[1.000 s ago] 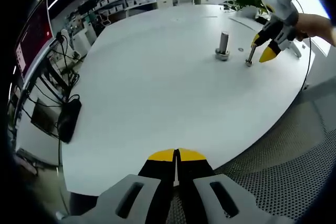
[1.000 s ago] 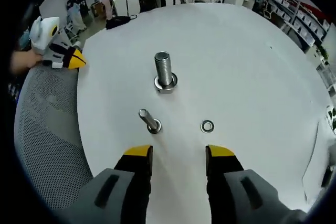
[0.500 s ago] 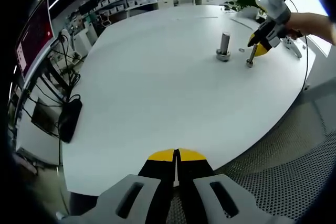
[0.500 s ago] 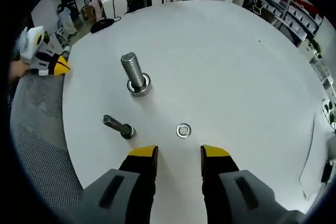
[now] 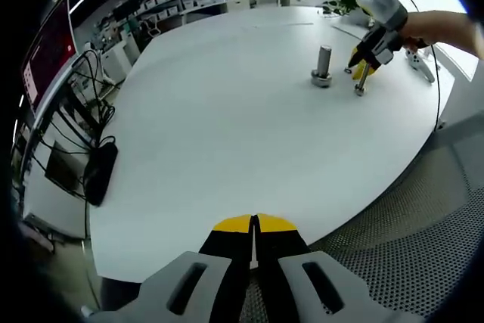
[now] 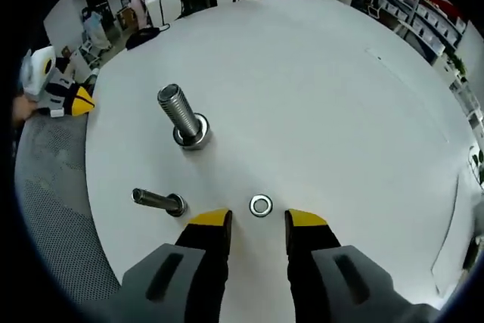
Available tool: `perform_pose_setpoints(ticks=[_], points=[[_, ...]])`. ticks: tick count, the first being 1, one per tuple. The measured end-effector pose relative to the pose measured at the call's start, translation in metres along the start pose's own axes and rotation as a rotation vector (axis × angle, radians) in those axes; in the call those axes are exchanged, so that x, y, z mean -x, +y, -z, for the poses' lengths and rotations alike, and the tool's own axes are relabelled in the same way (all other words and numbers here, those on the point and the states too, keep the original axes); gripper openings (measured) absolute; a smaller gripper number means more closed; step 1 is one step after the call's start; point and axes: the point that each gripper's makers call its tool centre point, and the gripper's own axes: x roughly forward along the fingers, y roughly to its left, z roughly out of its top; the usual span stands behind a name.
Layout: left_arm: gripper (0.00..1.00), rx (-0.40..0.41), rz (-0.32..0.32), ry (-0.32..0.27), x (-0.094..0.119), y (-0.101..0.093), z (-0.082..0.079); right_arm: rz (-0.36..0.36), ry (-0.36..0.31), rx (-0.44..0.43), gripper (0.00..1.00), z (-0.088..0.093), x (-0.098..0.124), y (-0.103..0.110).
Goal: Place the washer onto the threaded stud by aligning its center hole with the stud, sliding it down to the base, and recovering from edge contact or off-axis alignment until the washer reaches the visible bottom stop.
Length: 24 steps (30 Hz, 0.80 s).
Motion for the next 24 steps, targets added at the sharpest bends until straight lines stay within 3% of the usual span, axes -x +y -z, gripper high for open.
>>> perform_pose_setpoints(ticks=[24], points=[[0.0, -0.001, 0.0, 0.004, 0.0001, 0.0003, 0.0003, -0.036, 0.141, 0.145, 0.15, -0.0061, -0.005, 0.001]])
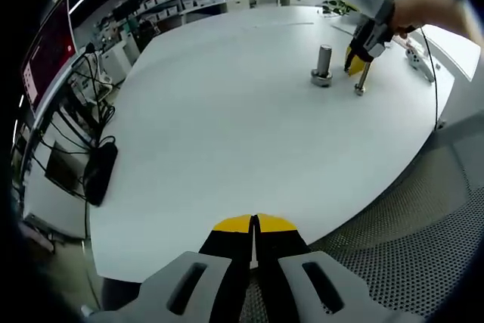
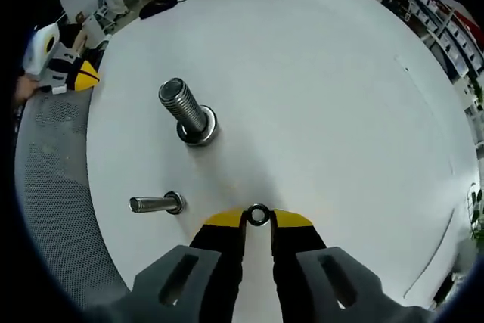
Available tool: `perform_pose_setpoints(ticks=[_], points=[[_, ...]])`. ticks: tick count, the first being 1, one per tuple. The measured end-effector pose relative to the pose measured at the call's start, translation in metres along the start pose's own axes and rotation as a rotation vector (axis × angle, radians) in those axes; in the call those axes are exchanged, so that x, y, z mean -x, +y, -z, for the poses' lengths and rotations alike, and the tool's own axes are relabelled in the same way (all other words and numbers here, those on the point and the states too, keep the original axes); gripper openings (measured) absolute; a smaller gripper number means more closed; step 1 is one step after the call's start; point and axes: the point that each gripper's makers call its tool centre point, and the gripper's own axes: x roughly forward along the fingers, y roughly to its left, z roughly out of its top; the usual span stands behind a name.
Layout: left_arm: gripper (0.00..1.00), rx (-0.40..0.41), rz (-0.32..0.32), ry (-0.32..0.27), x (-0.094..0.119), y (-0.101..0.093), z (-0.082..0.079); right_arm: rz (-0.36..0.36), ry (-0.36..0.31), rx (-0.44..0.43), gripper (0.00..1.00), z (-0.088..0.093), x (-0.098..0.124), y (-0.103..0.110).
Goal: Place the washer onto the threaded stud by aligning its center hole with the stud, sliding it down to the base, and recovering from edge contact or off-axis alignment until the washer reaches the visible bottom stop.
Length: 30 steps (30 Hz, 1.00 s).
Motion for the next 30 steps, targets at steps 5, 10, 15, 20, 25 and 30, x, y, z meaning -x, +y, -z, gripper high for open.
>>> perform_pose_setpoints(ticks=[5, 10, 15, 20, 25, 30], points=[[0.0, 0.0, -0.001, -0.003, 0.0, 0.0, 0.0, -0.004, -0.014, 0.006, 0.14, 0.001, 0.0, -0.002], [0.0, 0.0, -0.003, -0.004, 0.0, 0.001, -0.001, 0.01, -0.056, -0.032, 0.14, 0.002, 0.001, -0.001], [0.0, 0.0, -0.003, -0.003, 0.0, 0.001, 0.0, 0.058, -0.126, -0.074, 0.14, 0.003, 0.002, 0.0], [0.0, -0.001, -0.003, 0.0, 0.0, 0.0, 0.0, 0.063, -0.156, -0.109, 0.14, 0.006, 0.004, 0.006], [0.0, -0.001, -0.003, 0.0, 0.0, 0.0, 0.0, 0.052, -0.148, -0.104, 0.14, 0.011, 0.006, 0.016], [0.0, 0.0, -0.002, -0.001, 0.0, 0.0, 0.0, 0.039, -0.134, -0.102, 0.14, 0.017, 0.009, 0.027]])
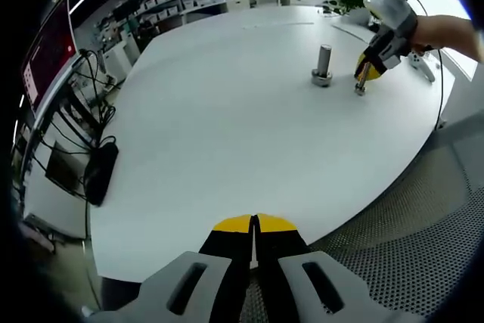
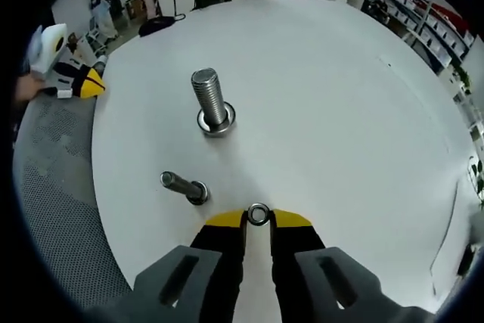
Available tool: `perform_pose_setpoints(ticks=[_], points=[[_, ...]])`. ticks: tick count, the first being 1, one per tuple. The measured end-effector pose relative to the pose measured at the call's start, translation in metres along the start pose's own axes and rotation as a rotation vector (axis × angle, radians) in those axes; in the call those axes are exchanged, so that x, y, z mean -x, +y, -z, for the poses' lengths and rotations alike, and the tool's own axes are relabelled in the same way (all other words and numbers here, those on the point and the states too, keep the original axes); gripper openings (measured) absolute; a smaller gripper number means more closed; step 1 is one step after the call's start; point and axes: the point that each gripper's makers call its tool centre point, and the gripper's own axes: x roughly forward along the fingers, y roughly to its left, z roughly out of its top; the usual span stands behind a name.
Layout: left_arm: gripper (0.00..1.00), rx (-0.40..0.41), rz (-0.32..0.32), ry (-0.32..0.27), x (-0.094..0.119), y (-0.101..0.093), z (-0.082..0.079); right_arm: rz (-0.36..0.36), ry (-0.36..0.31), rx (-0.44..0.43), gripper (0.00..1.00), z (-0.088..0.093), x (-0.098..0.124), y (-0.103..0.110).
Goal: Place the washer onto the threaded stud by aligning its center hole with the stud, sliding it down to the base, and recovering from edge contact or off-axis alignment until the washer reaches the visible bottom stop.
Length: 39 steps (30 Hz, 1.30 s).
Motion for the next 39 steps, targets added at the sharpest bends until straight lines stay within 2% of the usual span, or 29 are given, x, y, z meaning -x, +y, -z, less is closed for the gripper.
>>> perform_pose_setpoints(ticks=[6, 14, 19, 27, 33, 39], points=[[0.0, -0.001, -0.001, -0.001, 0.0, 0.001, 0.0, -0.016, 0.02, 0.007, 0.13, 0.008, 0.004, 0.011], [0.0, -0.002, 0.0, -0.001, 0.0, 0.0, 0.0, -0.024, -0.012, -0.018, 0.13, 0.012, 0.014, 0.02], [0.0, -0.003, 0.0, -0.001, 0.0, 0.0, 0.0, -0.022, -0.04, -0.03, 0.13, 0.004, 0.026, 0.021], [0.0, -0.002, -0.001, -0.001, 0.0, 0.0, 0.0, -0.03, -0.08, -0.011, 0.13, -0.02, 0.049, 0.027], [0.0, 0.0, -0.003, -0.001, 0.0, 0.001, 0.0, -0.054, -0.074, 0.036, 0.13, -0.033, 0.06, 0.036], [0.0, 0.0, -0.003, -0.001, 0.0, 0.001, 0.0, -0.056, -0.052, 0.104, 0.13, -0.04, 0.06, 0.042]])
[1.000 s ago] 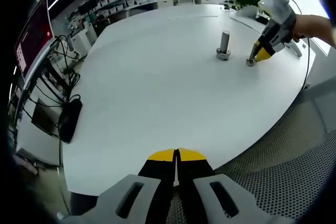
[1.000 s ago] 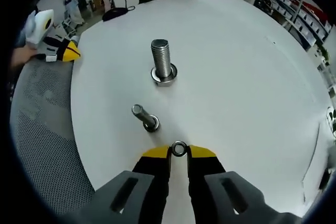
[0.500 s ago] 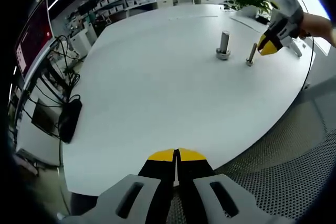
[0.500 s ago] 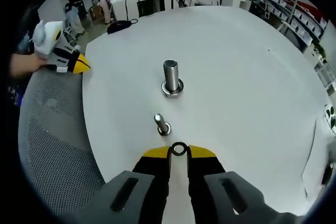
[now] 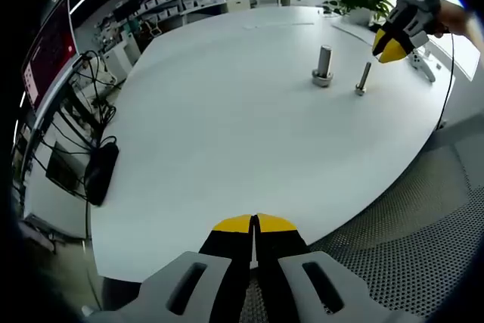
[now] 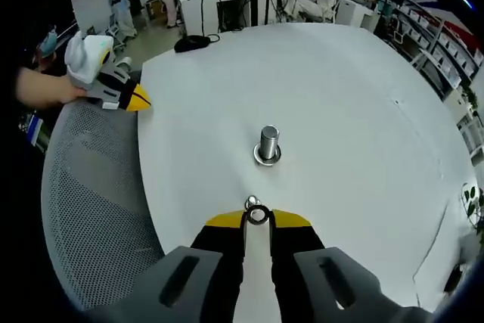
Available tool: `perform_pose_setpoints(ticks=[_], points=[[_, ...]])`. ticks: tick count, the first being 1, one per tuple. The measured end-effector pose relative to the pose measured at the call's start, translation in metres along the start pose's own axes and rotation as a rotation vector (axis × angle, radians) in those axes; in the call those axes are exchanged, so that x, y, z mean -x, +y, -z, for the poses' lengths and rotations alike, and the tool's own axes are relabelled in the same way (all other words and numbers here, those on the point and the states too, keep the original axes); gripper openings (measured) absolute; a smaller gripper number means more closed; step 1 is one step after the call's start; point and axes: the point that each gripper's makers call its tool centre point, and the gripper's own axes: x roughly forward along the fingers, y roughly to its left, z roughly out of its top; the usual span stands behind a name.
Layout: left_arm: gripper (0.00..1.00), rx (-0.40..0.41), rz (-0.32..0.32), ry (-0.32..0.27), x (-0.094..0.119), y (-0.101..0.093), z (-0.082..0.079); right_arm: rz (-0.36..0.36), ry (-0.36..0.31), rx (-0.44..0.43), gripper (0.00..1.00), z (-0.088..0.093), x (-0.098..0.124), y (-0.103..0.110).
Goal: Place the washer onto the threaded stud by aligning its center hole with the stud, sliding it down to the base, and recovering from edge contact or off-axis alignment until the washer reaches the visible bottom stop.
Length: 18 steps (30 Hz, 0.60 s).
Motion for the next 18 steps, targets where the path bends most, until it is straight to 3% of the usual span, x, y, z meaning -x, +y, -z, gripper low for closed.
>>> perform_pose_setpoints(ticks=[18], points=[[0.0, 0.007, -0.002, 0.002, 0.0, 0.001, 0.001, -0.03, 0.06, 0.099, 0.13, -0.007, -0.014, 0.006]])
